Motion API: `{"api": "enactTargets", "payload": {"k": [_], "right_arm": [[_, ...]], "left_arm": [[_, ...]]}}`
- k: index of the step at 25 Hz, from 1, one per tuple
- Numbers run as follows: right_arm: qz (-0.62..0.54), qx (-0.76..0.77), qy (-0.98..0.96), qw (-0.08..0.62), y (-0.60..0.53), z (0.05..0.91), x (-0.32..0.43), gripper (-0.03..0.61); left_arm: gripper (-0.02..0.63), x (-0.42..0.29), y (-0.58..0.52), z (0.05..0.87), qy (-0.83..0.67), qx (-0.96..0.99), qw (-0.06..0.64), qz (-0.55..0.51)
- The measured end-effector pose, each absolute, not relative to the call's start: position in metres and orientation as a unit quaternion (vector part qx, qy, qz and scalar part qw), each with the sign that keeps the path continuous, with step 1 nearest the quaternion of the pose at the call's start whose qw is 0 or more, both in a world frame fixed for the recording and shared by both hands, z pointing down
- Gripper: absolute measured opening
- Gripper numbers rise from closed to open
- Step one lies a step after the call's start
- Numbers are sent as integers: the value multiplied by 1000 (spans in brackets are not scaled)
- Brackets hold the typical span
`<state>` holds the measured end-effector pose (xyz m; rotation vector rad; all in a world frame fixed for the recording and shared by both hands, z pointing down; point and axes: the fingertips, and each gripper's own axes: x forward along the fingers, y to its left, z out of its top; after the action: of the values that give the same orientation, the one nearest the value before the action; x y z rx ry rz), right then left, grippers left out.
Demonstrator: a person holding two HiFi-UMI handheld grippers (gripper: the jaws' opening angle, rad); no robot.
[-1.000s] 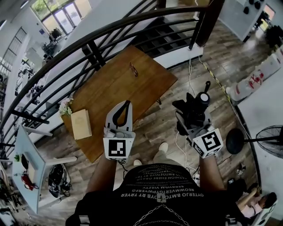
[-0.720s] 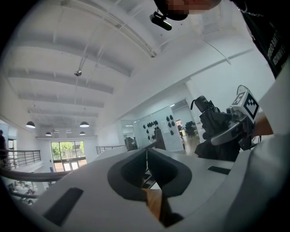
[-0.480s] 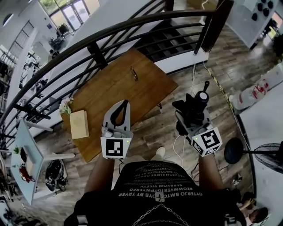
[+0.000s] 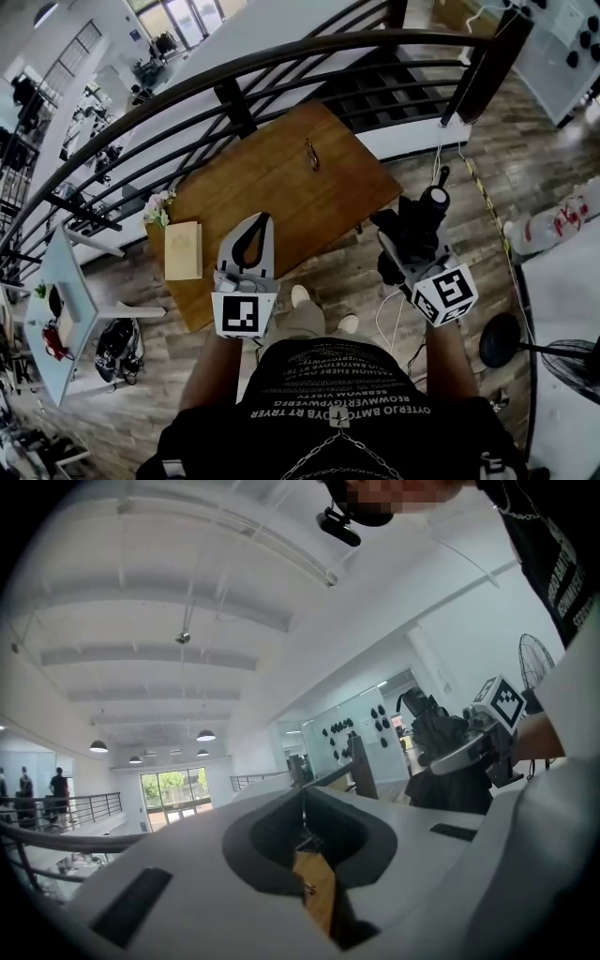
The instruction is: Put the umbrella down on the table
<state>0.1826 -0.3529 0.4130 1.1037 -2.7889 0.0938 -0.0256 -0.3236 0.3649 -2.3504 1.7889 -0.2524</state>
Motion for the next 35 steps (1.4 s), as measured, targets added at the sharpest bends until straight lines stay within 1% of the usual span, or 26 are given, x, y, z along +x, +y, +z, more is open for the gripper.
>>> {"api": "enactTargets", "payload": {"k": [9, 19, 23, 35], "right_arm": [[35, 350, -932, 85, -400, 419, 133, 247], [96, 357, -923, 109, -468, 457, 83, 247], [125, 365, -914, 124, -494, 484, 73, 247], [229, 382, -876, 187, -544, 600, 53, 247]], "left_arm": [[31, -61, -375, 369, 598, -792, 91, -81], [31, -100, -461, 366, 585, -804, 81, -64], [31, -107, -491, 373, 577, -811, 74, -64], [31, -122, -542, 401, 571, -817, 42, -68]]}}
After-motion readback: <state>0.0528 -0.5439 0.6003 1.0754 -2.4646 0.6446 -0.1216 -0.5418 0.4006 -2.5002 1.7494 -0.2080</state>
